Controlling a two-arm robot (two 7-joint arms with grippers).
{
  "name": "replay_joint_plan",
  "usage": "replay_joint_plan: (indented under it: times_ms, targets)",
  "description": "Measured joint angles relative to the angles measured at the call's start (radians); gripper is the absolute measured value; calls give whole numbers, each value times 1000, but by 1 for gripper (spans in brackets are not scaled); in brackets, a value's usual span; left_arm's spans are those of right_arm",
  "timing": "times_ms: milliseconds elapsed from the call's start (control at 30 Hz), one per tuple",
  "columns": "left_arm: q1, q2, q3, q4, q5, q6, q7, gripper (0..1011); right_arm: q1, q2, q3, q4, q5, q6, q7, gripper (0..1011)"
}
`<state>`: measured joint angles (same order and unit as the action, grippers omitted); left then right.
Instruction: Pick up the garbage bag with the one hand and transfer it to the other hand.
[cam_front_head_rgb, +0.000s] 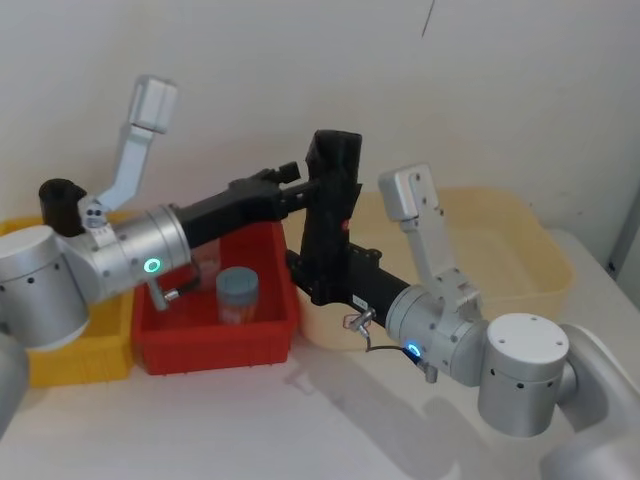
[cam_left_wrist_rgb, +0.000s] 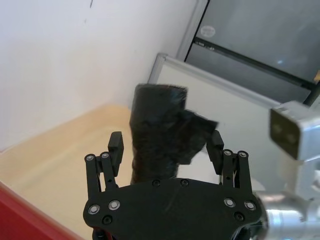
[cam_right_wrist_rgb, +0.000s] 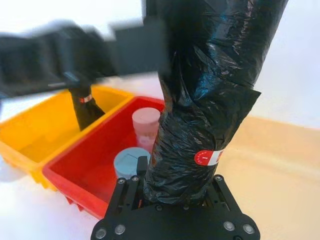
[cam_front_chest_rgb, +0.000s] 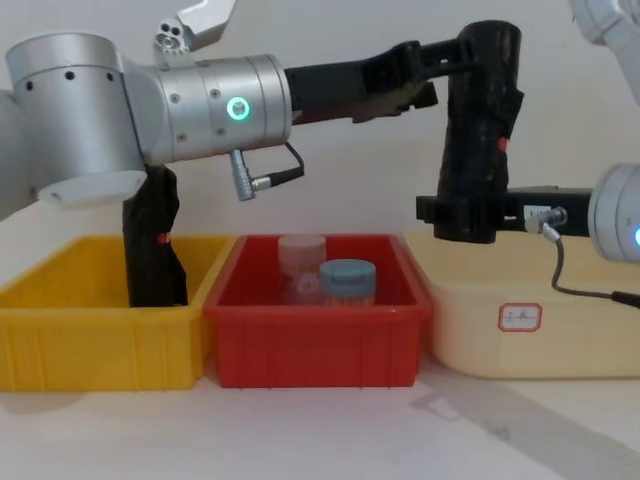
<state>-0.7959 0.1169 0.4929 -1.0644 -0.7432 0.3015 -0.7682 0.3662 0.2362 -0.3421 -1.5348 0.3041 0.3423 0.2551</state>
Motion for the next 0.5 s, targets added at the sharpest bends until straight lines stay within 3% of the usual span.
replay_joint_plan:
  times_ms: [500]
  targets:
    - [78, 49, -45, -140, -61, 34, 29, 1001, 44, -19, 3, 90, -28, 14, -28, 488]
